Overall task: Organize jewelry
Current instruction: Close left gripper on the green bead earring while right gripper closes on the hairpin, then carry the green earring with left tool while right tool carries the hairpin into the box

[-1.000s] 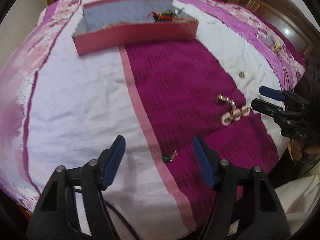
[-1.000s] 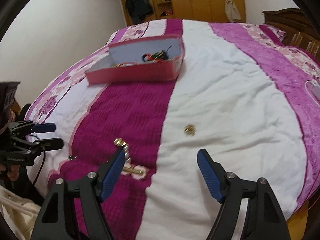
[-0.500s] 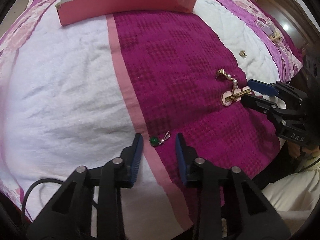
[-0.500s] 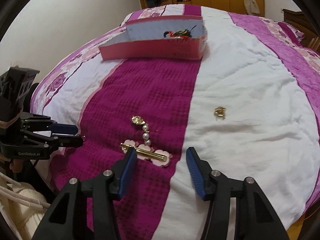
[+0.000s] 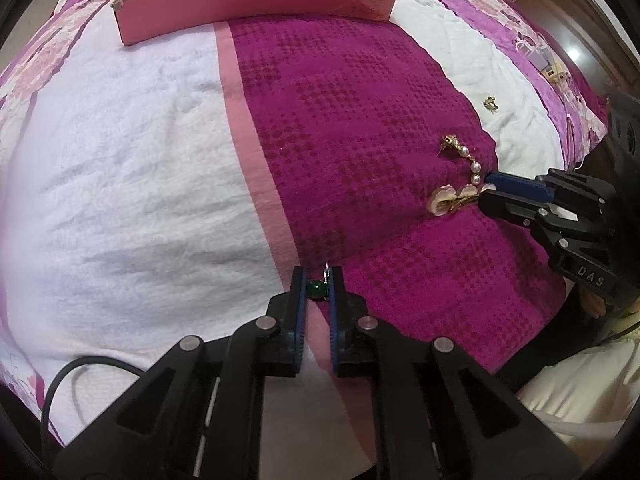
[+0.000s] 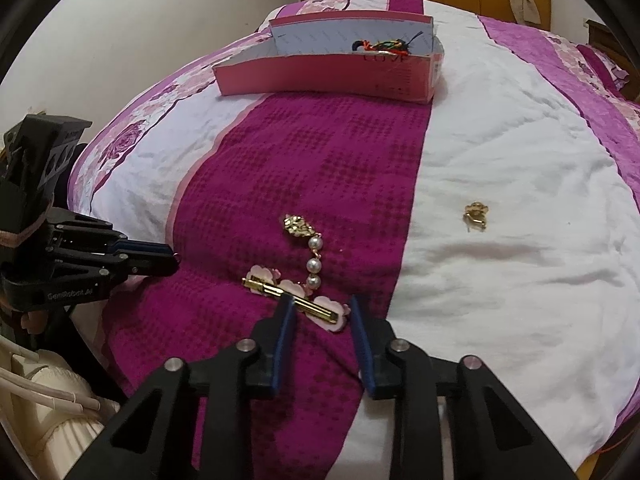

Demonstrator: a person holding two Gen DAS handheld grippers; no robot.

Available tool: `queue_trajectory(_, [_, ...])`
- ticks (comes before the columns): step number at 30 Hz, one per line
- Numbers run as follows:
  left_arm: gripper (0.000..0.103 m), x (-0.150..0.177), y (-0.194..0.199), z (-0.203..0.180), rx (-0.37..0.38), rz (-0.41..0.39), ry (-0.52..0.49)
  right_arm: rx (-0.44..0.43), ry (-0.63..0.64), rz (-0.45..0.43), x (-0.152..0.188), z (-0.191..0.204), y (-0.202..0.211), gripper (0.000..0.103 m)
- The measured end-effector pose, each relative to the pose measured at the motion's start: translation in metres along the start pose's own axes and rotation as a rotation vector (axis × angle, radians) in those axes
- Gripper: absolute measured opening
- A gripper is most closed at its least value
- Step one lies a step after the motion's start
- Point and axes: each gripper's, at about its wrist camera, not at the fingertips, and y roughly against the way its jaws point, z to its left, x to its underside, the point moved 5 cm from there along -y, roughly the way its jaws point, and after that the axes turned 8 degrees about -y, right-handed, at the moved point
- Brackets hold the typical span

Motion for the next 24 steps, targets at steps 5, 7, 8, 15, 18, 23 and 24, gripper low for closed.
queue_trajectory(5, [0.001,-0.003,0.004,-0.002,-0.008,-0.024,0.003,-0.013,0.015,-0.020,0.000,0.004,0.005,0.019])
queue_trajectory(7, [0.001,-0.003,0.008,0.000,-0.012,-0.036,0.006,-0.022,0.017,-0.031,-0.001,0.005,0.009,0.017])
queue_trajectory(8, [0.001,-0.003,0.010,0.001,-0.012,-0.042,0.008,-0.023,0.019,-0.034,-0.002,0.006,0.010,0.017])
queue_trajectory(15, [0.001,-0.006,0.027,0.010,-0.021,-0.104,0.020,-0.050,0.029,-0.079,-0.005,0.011,0.023,0.013])
queue_trajectory(18, [0.001,-0.008,0.035,0.015,-0.030,-0.132,0.030,-0.057,0.040,-0.115,-0.009,0.014,0.032,0.013])
queue_trajectory(23, [0.001,-0.014,0.049,0.020,-0.041,-0.182,0.044,-0.066,0.052,-0.167,-0.020,0.019,0.046,0.011])
queue_trajectory(24, [0.001,-0.016,0.051,0.020,-0.043,-0.188,0.044,-0.065,0.057,-0.178,-0.022,0.020,0.048,0.011])
